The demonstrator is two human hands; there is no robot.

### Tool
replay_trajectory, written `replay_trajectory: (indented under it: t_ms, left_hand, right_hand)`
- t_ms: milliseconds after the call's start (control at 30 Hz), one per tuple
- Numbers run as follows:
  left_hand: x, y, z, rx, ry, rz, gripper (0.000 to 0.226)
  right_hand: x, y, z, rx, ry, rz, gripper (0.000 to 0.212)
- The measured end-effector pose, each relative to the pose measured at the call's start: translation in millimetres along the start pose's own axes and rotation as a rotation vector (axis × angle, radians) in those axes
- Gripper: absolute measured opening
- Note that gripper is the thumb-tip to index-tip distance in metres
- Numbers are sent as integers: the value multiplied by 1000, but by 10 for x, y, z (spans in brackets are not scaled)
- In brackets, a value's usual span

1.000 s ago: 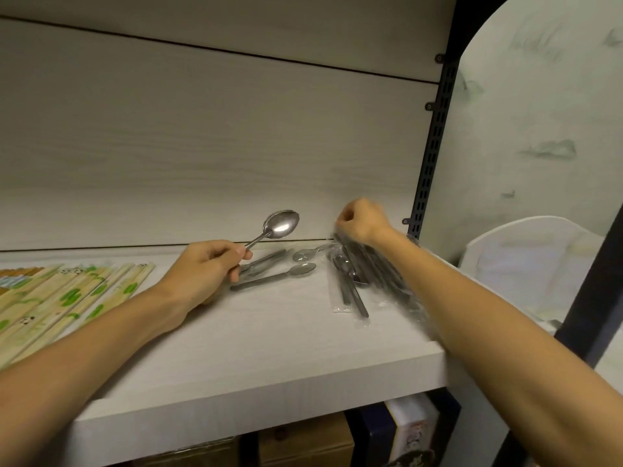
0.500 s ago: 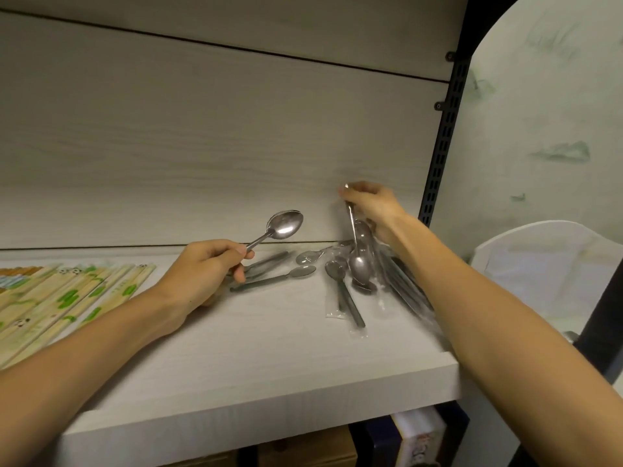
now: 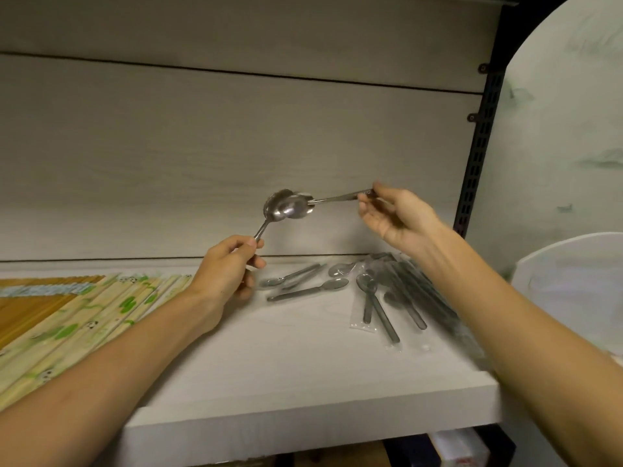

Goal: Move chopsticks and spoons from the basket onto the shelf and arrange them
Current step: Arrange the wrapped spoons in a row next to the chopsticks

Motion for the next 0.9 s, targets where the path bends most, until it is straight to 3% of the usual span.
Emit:
replay_trajectory:
  t_ms: [167,300,400,500,567,633,733,900]
  left_hand:
    - [36,39,-54,-62,-9,-144,18]
    - [66,50,-86,-79,-3,-219,18]
    - [70,48,-80,-74,1,-245,18]
    - [56,64,-87,-86,-3,-250,14]
    - [43,69,-87,-92,-12,-242,15]
    - [27,68,-86,-87,-26,-223,20]
    - [21,63,-84,-76,-39,-206,23]
    - [35,55,-92,-79,-40,-228,21]
  right_hand:
    - [440,102,-164,21,72,1,5]
    - [564,68,-224,12,47,-57,12]
    - [610,83,-302,-68,1,-431,16]
    - [670,105,-318,-133,-212,-936,16]
    - [741,196,-331,-284,-347,-1194,8]
    - [861,235,-352,-454,-338,-1337,11]
    - [948,229,-380,-493,-261,-1301,9]
    - [969,206,-468,-437,66,-914,4]
Point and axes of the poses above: each hand's wrist, its own z-axis towards the middle knuckle, its own y-axis out of the palm, x = y × z, the point moved 6 cm from there along z, towards the middle knuckle, and after that the axes turned 11 degrees about z, right-handed, at the moved point
